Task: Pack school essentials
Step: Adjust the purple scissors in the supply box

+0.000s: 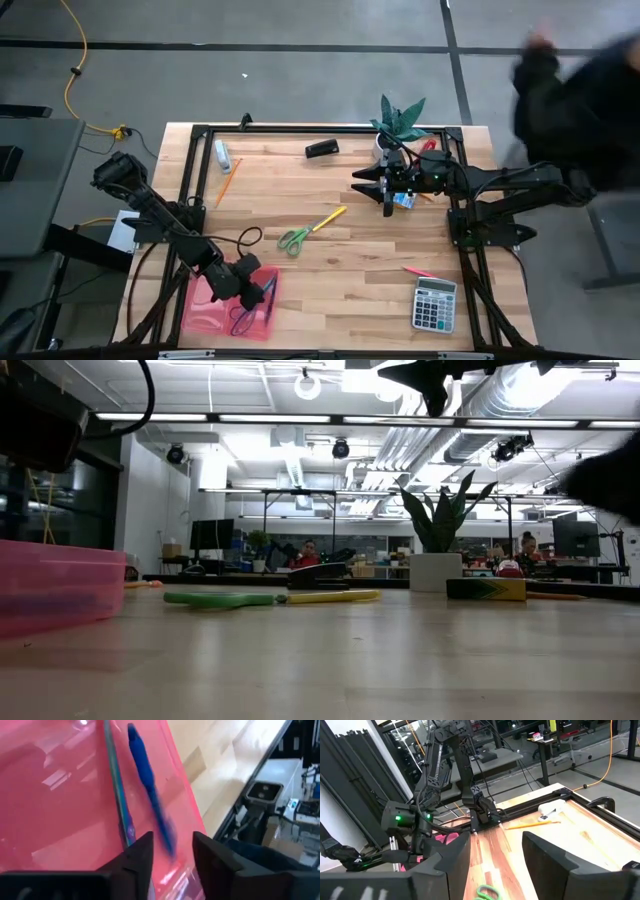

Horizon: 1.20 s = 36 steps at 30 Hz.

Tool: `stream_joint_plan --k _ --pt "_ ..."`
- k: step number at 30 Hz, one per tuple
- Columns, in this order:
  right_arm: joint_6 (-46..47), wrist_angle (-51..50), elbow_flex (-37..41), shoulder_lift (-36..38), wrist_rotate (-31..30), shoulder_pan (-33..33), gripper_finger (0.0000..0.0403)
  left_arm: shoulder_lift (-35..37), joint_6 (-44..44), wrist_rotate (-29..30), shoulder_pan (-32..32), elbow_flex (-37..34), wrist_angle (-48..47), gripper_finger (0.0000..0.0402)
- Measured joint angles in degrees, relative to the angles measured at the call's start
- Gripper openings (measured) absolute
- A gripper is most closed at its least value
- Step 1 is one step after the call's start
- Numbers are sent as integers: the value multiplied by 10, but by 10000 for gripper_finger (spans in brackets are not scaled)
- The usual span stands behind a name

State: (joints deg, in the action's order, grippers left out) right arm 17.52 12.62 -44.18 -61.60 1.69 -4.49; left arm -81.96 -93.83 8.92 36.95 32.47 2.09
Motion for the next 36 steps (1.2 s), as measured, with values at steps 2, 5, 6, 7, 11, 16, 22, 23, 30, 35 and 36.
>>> stream_joint_plan --k 2,5,6,7,11,16,22,23,30,35,36 --pt "0 0 0 0 0 0 172 5 11 -4 -1 0 1 151" --pt "0 0 0 0 0 0 172 20 38 -17 -8 0 0 169" --pt "0 0 0 0 0 0 172 27 46 -25 -12 0 -3 171" --pt "0 0 0 0 0 0 172 37 52 -32 -15 0 -10 171" --pt "0 0 0 0 0 0 172 75 75 -74 -22 0 -61 151" --pt "3 0 0 0 -1 0 172 80 98 -101 -1 14 -144 41" --pt "4 -1 0 0 -18 0 172 12 150 -100 12 81 -244 3" --pt "4 -1 0 0 -20 0 172 0 162 -98 11 95 -262 2" --pt "4 -2 0 0 -21 0 172 -66 210 -100 9 151 -336 0" --pt "4 -2 0 0 -21 0 172 -86 215 -104 10 169 -335 0" --pt "4 -3 0 0 -21 0 172 -88 215 -104 10 170 -332 0"
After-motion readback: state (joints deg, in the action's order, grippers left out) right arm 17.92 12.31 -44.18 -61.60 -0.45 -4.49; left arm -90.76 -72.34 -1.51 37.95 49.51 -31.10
